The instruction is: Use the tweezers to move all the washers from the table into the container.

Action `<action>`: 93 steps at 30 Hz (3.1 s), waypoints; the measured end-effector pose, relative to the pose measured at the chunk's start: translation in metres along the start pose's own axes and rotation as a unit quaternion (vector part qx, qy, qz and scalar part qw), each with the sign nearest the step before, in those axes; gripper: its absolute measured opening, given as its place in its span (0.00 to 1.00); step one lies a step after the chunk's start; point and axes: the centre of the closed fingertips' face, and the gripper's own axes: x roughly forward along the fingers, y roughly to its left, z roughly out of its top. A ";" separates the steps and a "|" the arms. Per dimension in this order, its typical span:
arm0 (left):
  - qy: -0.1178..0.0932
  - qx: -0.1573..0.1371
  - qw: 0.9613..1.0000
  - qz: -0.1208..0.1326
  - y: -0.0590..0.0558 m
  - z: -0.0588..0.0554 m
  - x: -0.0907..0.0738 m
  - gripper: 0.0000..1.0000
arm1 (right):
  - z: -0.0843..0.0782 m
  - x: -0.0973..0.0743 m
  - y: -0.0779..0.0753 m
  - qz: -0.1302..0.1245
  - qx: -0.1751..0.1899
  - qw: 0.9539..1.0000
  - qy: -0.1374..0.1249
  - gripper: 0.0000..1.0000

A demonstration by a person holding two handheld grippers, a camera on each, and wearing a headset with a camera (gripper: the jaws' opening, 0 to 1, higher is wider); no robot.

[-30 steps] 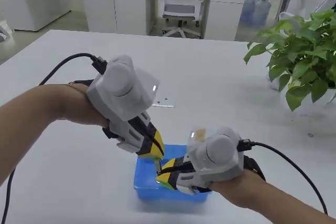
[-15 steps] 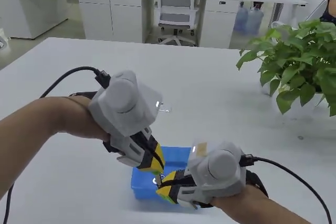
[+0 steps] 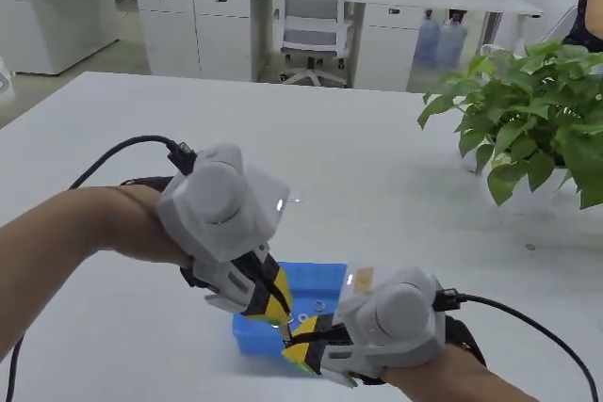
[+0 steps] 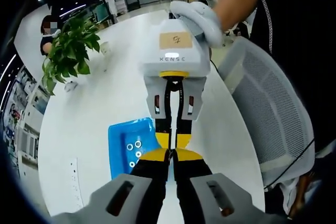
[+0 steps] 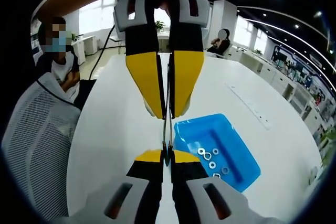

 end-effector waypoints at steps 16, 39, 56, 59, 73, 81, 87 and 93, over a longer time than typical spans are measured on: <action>0.013 0.003 1.000 -0.001 -0.012 -0.013 0.007 0.07 | -0.011 -0.004 0.010 0.005 -0.019 0.999 0.033 0.05; 0.019 -0.022 0.999 0.012 -0.036 -0.052 0.052 0.07 | -0.051 0.001 0.028 0.024 -0.070 0.992 0.100 0.04; 0.014 -0.049 0.999 0.017 -0.049 -0.066 0.091 0.07 | -0.086 0.010 0.039 0.048 -0.071 0.986 0.141 0.06; 0.013 -0.056 0.998 0.018 -0.048 -0.068 0.096 0.07 | -0.090 0.011 0.038 0.051 -0.072 0.985 0.149 0.06; 0.018 -0.080 0.996 0.025 -0.045 -0.076 0.106 0.07 | -0.096 0.014 0.034 0.064 -0.062 0.982 0.164 0.08; 0.024 -0.080 0.996 0.020 -0.046 -0.079 0.110 0.08 | -0.096 0.015 0.034 0.075 -0.053 0.981 0.168 0.09; 0.031 -0.081 0.996 0.020 -0.045 -0.083 0.111 0.08 | -0.096 0.015 0.034 0.079 -0.048 0.982 0.168 0.10; 0.033 -0.083 0.996 0.022 -0.046 -0.083 0.113 0.09 | -0.095 0.015 0.034 0.077 -0.050 0.981 0.170 0.11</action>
